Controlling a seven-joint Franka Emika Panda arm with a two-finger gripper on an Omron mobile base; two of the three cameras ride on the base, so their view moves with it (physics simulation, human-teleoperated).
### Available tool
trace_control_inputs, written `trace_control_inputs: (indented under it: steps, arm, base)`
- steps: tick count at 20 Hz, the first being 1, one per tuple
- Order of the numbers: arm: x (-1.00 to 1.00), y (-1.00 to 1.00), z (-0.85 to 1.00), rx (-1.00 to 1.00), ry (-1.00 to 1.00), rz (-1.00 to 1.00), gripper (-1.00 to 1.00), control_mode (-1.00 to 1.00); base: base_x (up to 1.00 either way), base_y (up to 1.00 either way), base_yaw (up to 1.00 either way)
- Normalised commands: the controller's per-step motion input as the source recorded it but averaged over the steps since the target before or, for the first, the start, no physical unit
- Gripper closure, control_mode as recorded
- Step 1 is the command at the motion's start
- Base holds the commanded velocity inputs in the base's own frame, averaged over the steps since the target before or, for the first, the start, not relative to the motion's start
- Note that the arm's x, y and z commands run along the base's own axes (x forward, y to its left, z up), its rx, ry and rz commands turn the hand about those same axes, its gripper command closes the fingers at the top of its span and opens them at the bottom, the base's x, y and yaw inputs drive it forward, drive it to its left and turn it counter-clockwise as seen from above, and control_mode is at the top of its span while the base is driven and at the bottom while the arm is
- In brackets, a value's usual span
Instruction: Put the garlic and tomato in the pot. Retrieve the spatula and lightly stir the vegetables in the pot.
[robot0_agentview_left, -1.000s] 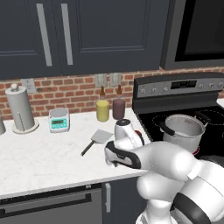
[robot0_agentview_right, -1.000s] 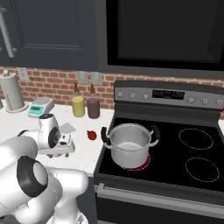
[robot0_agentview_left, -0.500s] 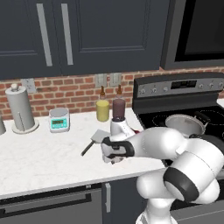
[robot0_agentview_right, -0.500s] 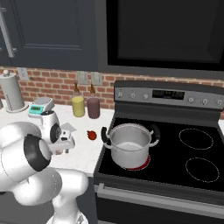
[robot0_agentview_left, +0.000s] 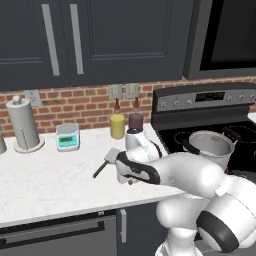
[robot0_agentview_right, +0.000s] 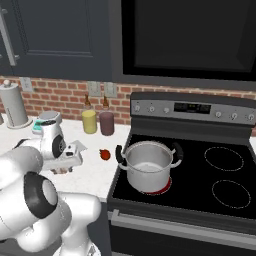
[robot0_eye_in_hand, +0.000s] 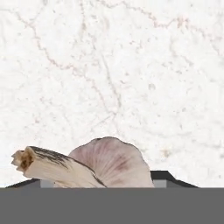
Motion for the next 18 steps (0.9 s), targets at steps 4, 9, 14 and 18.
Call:
trace_control_inputs:
  steps: [4,9,14,18]
  arm:
    - [-0.70,-0.50,1.00,0.15,-0.28,0.00,1.00,-1.00]
    - [-0.54,-0.60,1.00,0.13,-0.19,-0.07,1.00,-1.00]
    - [-0.49,-0.63,1.00,0.08,-0.09,-0.17,1.00,-1.00]
    - [-0.37,-0.54,1.00,0.06,-0.05,-0.20,1.00,-1.00]
  base:
    - [0.00,0.00,0.00]
    - [0.00,0.00,0.00]
    - [0.00,0.00,0.00]
    - [0.00,0.00,0.00]
